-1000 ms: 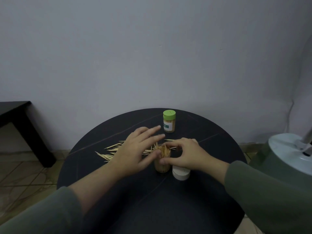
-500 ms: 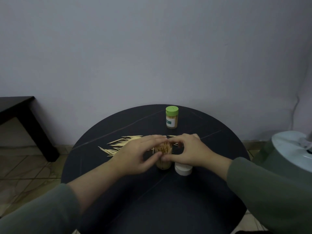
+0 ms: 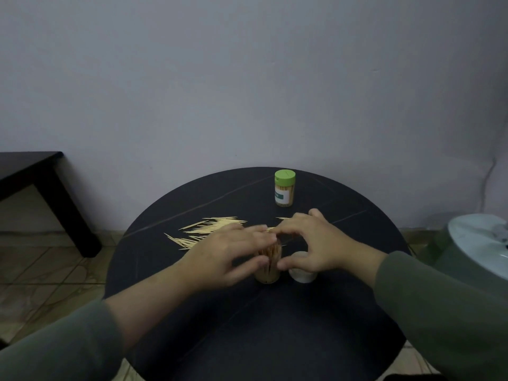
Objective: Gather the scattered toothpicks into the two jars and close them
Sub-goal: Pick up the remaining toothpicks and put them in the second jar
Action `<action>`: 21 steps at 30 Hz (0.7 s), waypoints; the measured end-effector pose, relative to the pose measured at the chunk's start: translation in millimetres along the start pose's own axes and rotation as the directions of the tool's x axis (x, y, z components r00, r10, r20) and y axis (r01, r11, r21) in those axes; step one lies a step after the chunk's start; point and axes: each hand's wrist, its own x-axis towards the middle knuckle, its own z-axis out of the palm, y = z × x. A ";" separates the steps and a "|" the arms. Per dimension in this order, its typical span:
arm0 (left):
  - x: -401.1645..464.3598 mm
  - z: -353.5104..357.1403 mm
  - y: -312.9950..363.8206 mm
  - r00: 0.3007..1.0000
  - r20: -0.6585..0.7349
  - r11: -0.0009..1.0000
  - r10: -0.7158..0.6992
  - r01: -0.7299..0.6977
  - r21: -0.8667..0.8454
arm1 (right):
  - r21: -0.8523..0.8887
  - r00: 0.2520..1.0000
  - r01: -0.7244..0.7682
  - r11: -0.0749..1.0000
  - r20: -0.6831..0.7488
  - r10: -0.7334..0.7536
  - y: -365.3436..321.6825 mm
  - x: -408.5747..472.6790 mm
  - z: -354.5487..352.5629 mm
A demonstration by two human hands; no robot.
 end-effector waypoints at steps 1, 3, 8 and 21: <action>0.0 -2.7 0.0 0.998 -0.031 0.998 -0.055 0.055 -0.019 | 0.002 1.000 0.004 1.000 0.006 -0.004 3.1 1.1 -0.8; 0.6 -7.8 -3.6 0.981 -0.072 0.984 -0.180 0.180 -0.009 | 0.006 0.998 -0.045 0.999 -0.034 0.045 9.9 5.4 -0.4; -1.0 -15.2 -30.8 0.868 0.165 0.874 -0.469 0.429 0.228 | -0.146 0.979 -0.194 0.970 -0.095 0.181 16.4 21.4 7.5; -9.6 -23.3 -65.0 0.629 0.473 0.779 -0.617 0.572 0.256 | -0.173 0.968 -0.244 0.954 -0.100 0.230 13.4 57.2 24.4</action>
